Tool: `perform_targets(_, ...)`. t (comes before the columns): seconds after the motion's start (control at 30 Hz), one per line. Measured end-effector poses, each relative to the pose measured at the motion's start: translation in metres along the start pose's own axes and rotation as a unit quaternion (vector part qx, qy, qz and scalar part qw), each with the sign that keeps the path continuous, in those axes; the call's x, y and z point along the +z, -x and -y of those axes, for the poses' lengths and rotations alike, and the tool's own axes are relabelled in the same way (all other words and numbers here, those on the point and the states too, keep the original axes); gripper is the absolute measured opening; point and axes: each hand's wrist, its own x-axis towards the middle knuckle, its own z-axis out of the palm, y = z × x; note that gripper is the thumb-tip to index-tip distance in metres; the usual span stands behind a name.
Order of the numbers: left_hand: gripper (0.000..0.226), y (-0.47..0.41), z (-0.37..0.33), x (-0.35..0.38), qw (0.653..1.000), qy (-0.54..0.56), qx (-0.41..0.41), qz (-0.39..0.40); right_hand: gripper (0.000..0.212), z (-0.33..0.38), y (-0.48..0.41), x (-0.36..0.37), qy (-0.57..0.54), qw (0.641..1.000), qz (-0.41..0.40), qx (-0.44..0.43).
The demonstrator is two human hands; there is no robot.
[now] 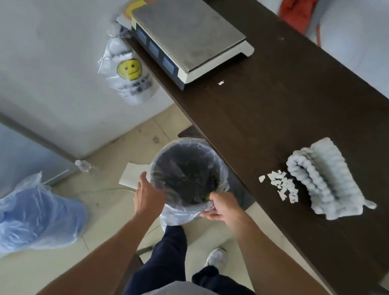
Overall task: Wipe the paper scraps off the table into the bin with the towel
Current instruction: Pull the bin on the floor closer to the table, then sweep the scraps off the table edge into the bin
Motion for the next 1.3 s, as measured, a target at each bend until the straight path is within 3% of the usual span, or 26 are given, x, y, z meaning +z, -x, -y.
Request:
perform_targets(0.13,0.024,0.007,0.005,0.018,0.997,-0.002,-0.012,0.080,0.025,-0.029,0.009,-0.023,-0.033,0.999,-0.006,0.011)
perform_targets(0.47,0.019,0.028,-0.004,0.070,0.971,0.000,-0.044,0.235,0.018,-0.085,0.029,-0.085,-0.093,0.995,-0.019,0.025)
perform_targets(0.7,0.014,0.044,-0.030,0.099,0.957,0.040,-0.102,0.269,0.015,-0.119,0.036,-0.118,-0.128,0.991,-0.022,0.001)
perform_targets(0.8,0.020,0.039,-0.035,0.101,0.958,0.026,-0.116,0.259,0.023,-0.117,0.048,-0.128,0.050,0.995,-0.074,-0.041)
perform_targets(0.87,0.027,0.035,-0.039,0.102,0.957,0.031,-0.119,0.263,0.027,-0.111,0.063,-0.137,0.194,0.970,-0.114,-0.089)
perform_targets(0.97,0.024,0.030,-0.045,0.102,0.951,0.033,-0.126,0.279,0.023,-0.089,0.086,-0.150,0.296,0.943,-0.075,-0.129)
perform_targets(1.07,0.020,0.024,-0.052,0.098,0.947,0.003,-0.130,0.295,0.022,-0.059,0.096,-0.157,0.309,0.937,-0.077,-0.145)
perform_targets(1.2,0.016,0.014,-0.069,0.093,0.941,-0.016,-0.114,0.318,0.016,-0.016,0.103,-0.162,0.286,0.917,-0.192,-0.201)
perform_targets(1.3,0.013,0.006,-0.083,0.089,0.942,-0.039,-0.081,0.324,0.033,0.008,0.099,-0.166,0.289,0.883,-0.286,-0.236)
